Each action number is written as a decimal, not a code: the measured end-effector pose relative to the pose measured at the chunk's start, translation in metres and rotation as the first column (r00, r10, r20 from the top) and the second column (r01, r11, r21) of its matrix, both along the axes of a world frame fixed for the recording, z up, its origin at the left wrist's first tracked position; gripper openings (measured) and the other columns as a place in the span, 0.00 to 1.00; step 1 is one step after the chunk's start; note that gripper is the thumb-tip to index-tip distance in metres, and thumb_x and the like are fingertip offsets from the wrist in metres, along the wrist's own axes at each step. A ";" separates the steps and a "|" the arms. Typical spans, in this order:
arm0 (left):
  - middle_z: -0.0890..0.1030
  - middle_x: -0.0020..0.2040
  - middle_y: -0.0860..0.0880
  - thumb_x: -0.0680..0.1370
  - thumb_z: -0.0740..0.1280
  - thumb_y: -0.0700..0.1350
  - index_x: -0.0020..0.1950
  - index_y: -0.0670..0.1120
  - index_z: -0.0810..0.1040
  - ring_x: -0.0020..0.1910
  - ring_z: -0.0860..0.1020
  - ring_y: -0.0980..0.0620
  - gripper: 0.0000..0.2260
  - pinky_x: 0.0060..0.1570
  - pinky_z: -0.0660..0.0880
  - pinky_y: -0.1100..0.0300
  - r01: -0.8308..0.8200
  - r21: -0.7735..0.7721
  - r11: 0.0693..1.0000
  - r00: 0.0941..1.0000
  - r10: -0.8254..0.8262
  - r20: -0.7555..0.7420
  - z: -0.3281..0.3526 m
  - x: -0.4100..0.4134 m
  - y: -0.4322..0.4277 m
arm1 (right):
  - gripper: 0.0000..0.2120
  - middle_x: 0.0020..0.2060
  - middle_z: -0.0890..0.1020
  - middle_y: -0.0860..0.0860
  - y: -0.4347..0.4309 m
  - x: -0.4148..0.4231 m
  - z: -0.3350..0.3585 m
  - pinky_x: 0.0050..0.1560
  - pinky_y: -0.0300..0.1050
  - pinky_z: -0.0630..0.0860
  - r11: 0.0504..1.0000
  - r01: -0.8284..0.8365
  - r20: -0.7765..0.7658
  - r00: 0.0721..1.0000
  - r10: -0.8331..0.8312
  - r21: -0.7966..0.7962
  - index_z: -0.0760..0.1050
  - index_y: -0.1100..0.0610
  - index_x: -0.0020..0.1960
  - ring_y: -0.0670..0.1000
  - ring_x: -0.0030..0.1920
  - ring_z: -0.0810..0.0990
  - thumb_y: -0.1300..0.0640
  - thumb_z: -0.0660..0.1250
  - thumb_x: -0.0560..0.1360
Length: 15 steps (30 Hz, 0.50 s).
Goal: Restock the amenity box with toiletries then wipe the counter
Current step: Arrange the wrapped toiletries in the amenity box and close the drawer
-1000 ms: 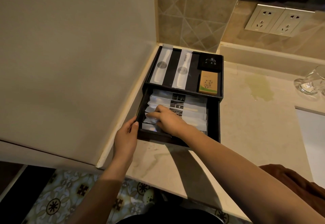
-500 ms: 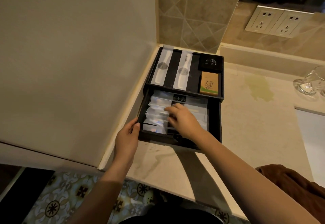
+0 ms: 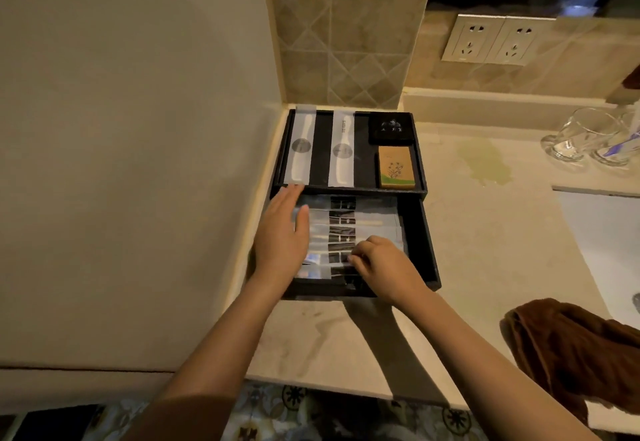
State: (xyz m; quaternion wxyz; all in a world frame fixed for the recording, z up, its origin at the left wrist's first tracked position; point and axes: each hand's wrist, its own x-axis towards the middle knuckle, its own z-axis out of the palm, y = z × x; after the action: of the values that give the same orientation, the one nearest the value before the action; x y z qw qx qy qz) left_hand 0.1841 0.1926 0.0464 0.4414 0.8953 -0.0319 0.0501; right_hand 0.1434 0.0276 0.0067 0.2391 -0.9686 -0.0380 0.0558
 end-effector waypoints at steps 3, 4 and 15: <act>0.61 0.76 0.49 0.81 0.56 0.46 0.74 0.49 0.62 0.76 0.54 0.52 0.21 0.75 0.52 0.49 0.106 0.076 0.991 0.994 -0.106 -0.010 0.004 0.048 -0.020 | 0.15 0.46 0.81 0.56 -0.001 -0.024 -0.002 0.47 0.49 0.72 0.998 -0.002 0.091 0.996 0.008 -0.064 0.79 0.59 0.50 0.57 0.49 0.77 0.51 0.57 0.79; 0.59 0.77 0.48 0.81 0.56 0.47 0.75 0.49 0.60 0.77 0.52 0.50 0.21 0.75 0.49 0.48 0.116 0.157 0.981 0.993 -0.115 -0.018 0.001 0.062 -0.025 | 0.16 0.43 0.82 0.56 -0.002 -0.032 -0.003 0.44 0.49 0.73 0.996 -0.004 0.124 0.992 0.015 -0.089 0.80 0.59 0.47 0.57 0.47 0.78 0.50 0.57 0.79; 0.48 0.79 0.47 0.81 0.45 0.57 0.77 0.50 0.48 0.77 0.42 0.47 0.26 0.73 0.40 0.47 0.381 0.708 0.594 0.906 -0.392 -0.159 -0.029 0.107 -0.030 | 0.11 0.34 0.79 0.47 -0.007 -0.061 -0.021 0.38 0.43 0.67 0.978 0.104 0.265 0.963 -0.054 -0.179 0.73 0.52 0.39 0.52 0.37 0.76 0.49 0.72 0.66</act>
State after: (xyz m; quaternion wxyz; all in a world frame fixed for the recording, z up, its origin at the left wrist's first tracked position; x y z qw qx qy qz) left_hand 0.2912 0.1626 0.0170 0.0513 0.9664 -0.2451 -0.0575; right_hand 0.0828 0.0202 -0.0142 0.1399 -0.9868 -0.0245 -0.0775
